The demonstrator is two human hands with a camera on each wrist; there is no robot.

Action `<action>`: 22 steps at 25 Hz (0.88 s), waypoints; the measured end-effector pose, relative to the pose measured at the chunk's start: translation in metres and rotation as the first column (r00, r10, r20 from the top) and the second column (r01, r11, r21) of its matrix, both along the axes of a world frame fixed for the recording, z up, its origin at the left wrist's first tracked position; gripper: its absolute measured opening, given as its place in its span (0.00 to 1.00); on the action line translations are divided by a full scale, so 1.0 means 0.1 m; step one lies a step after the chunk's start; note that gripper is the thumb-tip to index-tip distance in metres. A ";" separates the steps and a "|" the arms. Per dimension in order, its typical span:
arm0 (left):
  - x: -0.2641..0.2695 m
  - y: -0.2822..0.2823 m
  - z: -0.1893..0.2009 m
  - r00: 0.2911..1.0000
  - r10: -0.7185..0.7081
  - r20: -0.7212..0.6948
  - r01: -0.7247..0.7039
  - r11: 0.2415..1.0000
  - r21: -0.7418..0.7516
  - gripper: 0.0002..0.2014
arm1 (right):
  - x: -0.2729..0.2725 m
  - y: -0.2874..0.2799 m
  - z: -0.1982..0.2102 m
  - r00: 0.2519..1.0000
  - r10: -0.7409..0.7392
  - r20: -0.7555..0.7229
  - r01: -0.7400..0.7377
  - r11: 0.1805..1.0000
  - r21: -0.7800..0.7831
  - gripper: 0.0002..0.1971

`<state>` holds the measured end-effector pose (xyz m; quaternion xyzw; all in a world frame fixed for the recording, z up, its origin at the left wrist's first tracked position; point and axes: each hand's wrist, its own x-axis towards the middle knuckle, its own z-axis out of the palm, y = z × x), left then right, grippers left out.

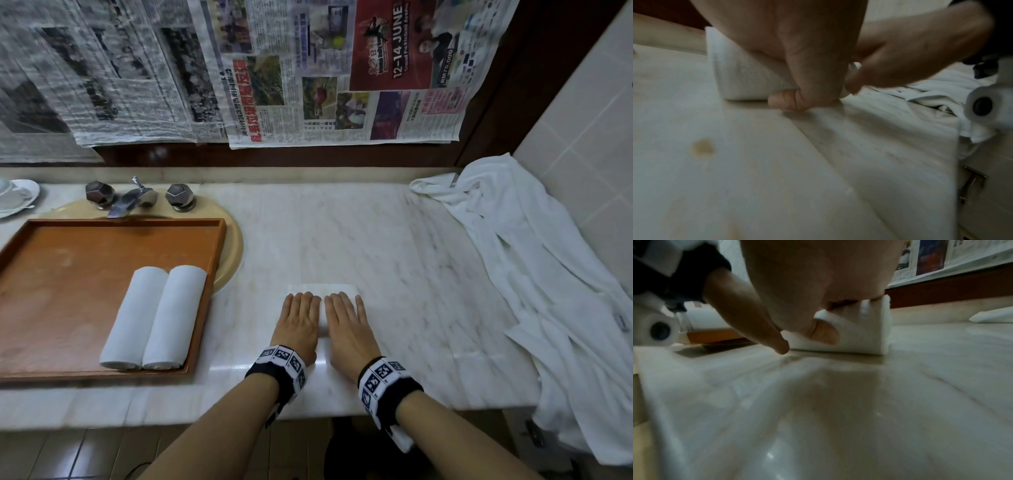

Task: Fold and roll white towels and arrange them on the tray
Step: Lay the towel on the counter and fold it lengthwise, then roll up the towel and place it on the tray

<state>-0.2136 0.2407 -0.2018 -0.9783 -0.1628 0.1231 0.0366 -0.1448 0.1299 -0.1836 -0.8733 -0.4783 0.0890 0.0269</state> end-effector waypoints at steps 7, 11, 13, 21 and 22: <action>0.42 0.28 0.07 0.997 0.065 -0.039 -0.067 0.997 -0.048 0.52 | 0.51 0.37 0.01 0.995 0.043 -0.093 -0.065 0.965 -0.254 0.57; 0.68 0.46 0.09 0.991 0.094 -0.094 -0.103 0.990 -0.097 0.52 | 0.83 0.63 0.06 0.985 0.052 -0.166 -0.105 0.939 -0.328 0.59; 0.76 0.52 0.10 0.989 0.101 -0.103 -0.114 0.986 -0.124 0.49 | 0.92 0.71 0.09 0.980 0.056 -0.193 -0.121 0.931 -0.345 0.58; 0.82 0.60 0.17 0.987 0.089 -0.135 -0.113 0.978 -0.177 0.41 | 1.02 0.75 0.19 0.968 -0.020 -0.250 -0.068 0.938 -0.339 0.39; 0.79 0.61 0.20 0.990 0.067 -0.121 -0.089 0.979 -0.184 0.38 | 1.01 0.75 0.23 0.965 -0.028 -0.261 -0.064 0.939 -0.338 0.37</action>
